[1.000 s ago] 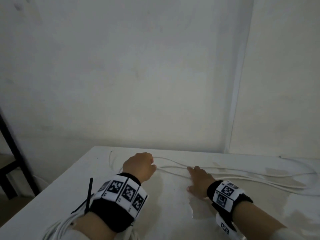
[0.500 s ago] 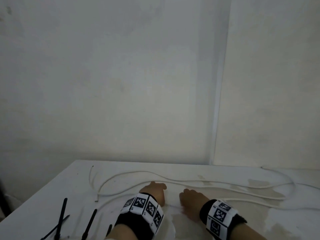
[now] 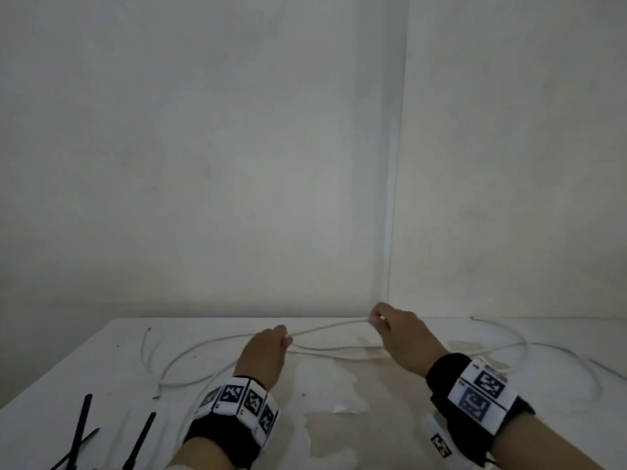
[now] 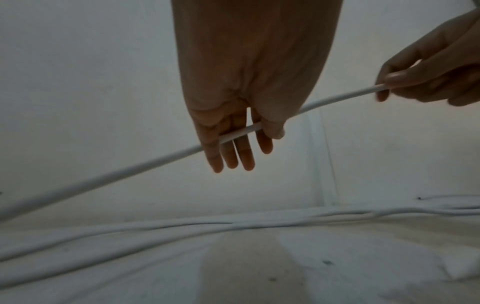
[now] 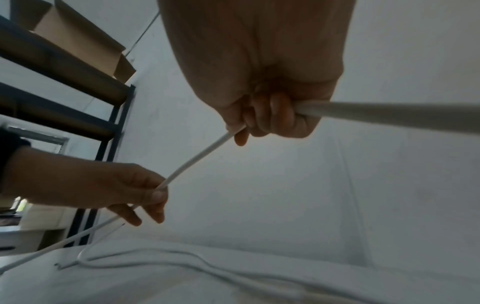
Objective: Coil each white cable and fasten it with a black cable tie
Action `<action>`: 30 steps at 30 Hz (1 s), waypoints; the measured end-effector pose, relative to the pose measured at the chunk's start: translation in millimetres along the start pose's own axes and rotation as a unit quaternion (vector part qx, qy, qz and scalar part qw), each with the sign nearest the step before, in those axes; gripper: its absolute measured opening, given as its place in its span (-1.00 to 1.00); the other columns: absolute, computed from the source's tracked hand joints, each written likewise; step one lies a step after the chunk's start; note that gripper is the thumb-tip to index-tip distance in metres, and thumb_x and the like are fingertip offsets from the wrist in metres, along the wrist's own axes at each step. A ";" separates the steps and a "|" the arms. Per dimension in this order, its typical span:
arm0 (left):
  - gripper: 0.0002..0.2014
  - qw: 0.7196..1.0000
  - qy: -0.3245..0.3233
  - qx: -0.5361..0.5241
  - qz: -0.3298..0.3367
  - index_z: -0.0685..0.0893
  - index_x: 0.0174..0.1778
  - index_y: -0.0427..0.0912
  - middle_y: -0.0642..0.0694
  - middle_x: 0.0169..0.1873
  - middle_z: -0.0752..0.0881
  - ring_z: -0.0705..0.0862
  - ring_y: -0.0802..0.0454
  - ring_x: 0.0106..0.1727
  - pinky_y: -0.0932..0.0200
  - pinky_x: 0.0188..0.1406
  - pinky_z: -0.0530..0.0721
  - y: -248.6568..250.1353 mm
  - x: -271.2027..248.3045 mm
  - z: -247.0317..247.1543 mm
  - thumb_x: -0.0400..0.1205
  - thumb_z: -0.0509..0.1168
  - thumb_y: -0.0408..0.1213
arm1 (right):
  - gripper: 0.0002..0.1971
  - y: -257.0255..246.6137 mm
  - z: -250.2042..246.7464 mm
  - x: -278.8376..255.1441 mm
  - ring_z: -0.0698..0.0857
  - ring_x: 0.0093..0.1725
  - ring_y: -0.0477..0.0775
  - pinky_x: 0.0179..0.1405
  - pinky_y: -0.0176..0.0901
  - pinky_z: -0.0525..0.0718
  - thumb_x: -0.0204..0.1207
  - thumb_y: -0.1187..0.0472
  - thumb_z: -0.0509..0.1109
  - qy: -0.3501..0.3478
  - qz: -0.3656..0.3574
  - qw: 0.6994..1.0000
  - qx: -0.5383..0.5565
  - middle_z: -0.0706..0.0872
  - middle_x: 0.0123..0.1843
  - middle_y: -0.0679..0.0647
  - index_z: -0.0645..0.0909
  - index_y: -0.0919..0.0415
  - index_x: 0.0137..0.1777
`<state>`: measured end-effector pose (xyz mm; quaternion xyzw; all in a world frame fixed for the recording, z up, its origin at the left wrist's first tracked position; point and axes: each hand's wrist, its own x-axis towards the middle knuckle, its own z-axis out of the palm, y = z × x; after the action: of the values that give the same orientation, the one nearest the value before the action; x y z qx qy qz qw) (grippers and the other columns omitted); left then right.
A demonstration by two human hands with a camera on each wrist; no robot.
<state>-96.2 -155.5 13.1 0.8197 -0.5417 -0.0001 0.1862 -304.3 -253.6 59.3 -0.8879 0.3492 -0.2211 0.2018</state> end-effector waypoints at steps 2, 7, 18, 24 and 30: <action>-0.80 1.000 0.024 -0.010 -0.006 0.30 -0.13 -0.18 -0.14 -0.27 0.59 0.56 -0.12 -0.10 0.16 -0.25 0.25 -7.0 -0.7 -4.3 0.76 -0.03 -0.17 | -0.84 12.2 -11.6 -0.6 0.49 -0.21 0.10 -0.30 -0.12 0.33 0.68 0.20 0.08 0.042 0.026 0.999 0.005 0.53 -0.24 0.02 0.41 0.15 -0.13; -0.63 0.997 0.025 -0.067 -0.025 0.25 -0.43 -0.04 -0.27 -0.26 0.66 0.63 -0.21 -0.13 0.09 -0.28 0.36 -16.9 -10.3 -15.5 0.72 0.08 -0.17 | -0.82 43.7 -30.3 -4.7 0.53 -0.12 0.16 -0.26 -0.15 0.28 0.65 0.32 0.10 0.114 0.072 0.991 -0.006 0.56 -0.09 0.21 0.50 0.26 -0.13; -0.72 0.992 0.050 -0.090 -0.077 0.56 -0.15 -0.22 -0.28 -0.16 0.75 0.69 -0.24 -0.14 -0.04 -0.15 0.64 -21.9 -18.9 -33.9 0.72 0.06 -0.15 | -0.72 53.6 -53.0 -13.4 0.44 -0.18 0.14 -0.20 -0.13 0.35 0.60 0.45 0.08 0.208 0.123 0.967 -0.077 0.42 -0.09 0.20 0.54 0.33 0.22; -0.71 0.987 0.070 -0.116 -0.082 0.53 -0.18 -0.14 -0.11 -0.38 0.66 0.68 -0.15 -0.25 0.10 -0.24 0.54 -7.2 -29.2 -51.9 0.74 0.01 -0.12 | -0.65 58.2 -44.8 -19.9 0.53 0.10 0.25 0.06 -0.04 0.47 0.62 0.38 0.08 0.067 0.071 0.981 -0.165 0.56 0.15 0.27 0.47 0.21 0.35; -0.72 0.926 0.105 -0.359 -0.057 0.58 -0.16 -0.11 -0.06 -0.49 0.43 0.36 0.06 -0.48 0.20 -0.49 0.32 29.0 -42.6 -55.3 0.75 0.00 -0.22 | -0.85 43.3 -16.0 -30.4 0.63 -0.31 0.09 -0.58 -0.34 0.18 0.35 0.39 0.50 0.048 -0.034 0.965 -0.256 0.59 -0.24 0.09 0.60 0.22 -0.16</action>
<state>-128.4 -110.7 64.8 0.7230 -0.4347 -0.1191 0.5236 -355.8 -264.5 42.5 -0.9094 0.3735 -0.1735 -0.0571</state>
